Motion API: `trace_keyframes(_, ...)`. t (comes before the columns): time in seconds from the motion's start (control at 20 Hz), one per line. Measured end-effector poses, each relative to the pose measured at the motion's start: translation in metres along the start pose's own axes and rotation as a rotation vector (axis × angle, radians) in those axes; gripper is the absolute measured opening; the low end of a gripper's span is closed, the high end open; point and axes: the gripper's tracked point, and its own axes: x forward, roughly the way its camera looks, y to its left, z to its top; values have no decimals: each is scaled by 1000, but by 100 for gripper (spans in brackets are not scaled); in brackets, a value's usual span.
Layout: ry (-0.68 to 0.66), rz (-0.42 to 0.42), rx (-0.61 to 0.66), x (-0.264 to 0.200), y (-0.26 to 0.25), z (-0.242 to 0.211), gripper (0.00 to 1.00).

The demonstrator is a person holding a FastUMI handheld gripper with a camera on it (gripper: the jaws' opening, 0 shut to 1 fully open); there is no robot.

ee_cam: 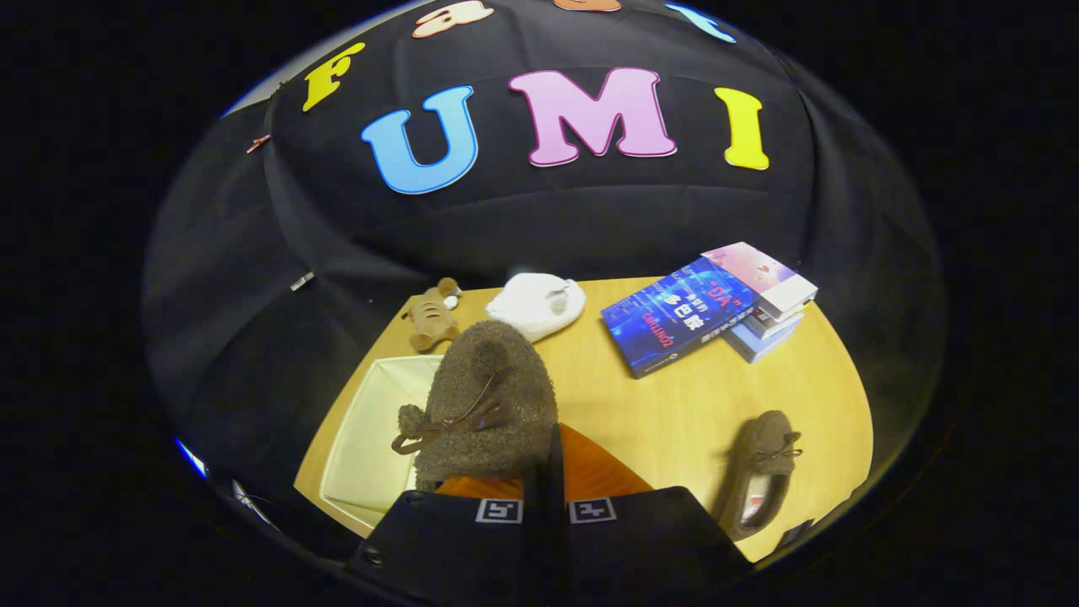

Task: Open the storage box then place both shoes into the box .Put the left shoe in first, then the right shoe, with the right side of both shoes facing outward in a uniform manner.

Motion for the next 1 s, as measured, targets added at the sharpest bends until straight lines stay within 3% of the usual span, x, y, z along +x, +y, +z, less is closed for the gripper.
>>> trace_keyframes(0.15,3,30,-2,19,48,3,5)
trace_keyframes(0.4,57,6,-3,64,94,-23,5)
trace_keyframes(1.0,208,-102,31,133,124,-101,5)
